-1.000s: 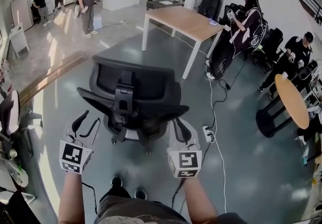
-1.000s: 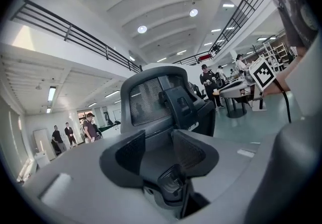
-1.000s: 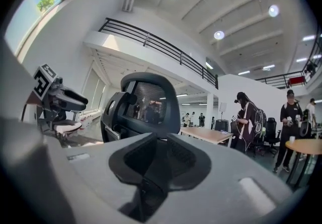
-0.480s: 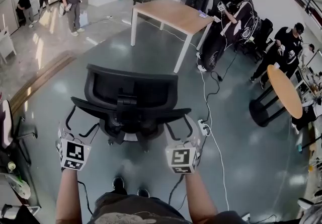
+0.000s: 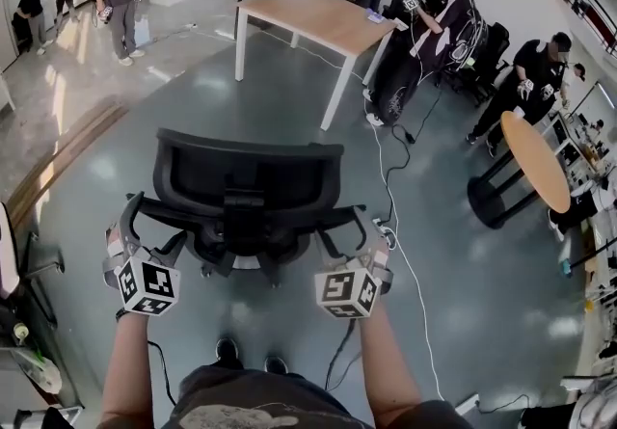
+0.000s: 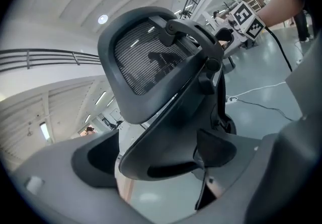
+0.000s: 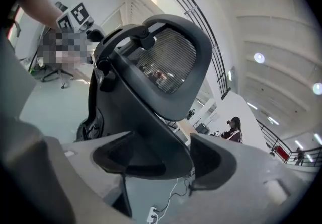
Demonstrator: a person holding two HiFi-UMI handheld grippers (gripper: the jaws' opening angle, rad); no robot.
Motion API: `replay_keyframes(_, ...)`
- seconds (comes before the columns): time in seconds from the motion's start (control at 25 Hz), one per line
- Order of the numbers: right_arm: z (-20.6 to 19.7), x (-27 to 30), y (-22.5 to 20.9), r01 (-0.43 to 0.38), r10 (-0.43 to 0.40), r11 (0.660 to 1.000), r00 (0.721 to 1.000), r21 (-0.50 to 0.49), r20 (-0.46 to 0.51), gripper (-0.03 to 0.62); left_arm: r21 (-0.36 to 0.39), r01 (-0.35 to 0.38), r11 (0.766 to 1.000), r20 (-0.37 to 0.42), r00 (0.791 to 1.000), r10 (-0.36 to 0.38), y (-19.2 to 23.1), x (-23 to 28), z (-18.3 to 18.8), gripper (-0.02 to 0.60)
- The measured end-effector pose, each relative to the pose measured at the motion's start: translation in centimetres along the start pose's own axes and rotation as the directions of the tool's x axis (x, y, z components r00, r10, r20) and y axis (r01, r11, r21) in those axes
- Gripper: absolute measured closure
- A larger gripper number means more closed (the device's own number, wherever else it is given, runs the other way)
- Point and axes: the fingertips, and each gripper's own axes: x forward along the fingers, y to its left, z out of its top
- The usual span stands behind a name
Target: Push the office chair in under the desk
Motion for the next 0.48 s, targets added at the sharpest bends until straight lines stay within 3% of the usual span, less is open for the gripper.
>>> replay_keyframes(0.12, -0.2, 0.9, -0.1, -0.003, 0.001, 0.998, 1.000, -0.070, -0.031, 0.261, 0.058, 0.009, 0.998, -0.022, 1.000, -0.008, 0.4, 1.2, 0.0, 0.084)
replay_keyframes(0.28, 0.1, 2.1, 0.3, -0.013, 0.006, 0.991, 0.999, -0.130, -0.053, 0.261, 0.070, 0.034, 0.997, -0.068, 0.997, -0.029, 0.8, 2.6, -0.9, 0.084)
replay_keyframes(0.48, 0.2, 3.1, 0.4, -0.018, 0.009, 0.991, 0.998, -0.129, -0.069, 0.261, 0.118, 0.063, 0.991, -0.092, 0.994, -0.052, 1.0, 4.0, -1.5, 0.081)
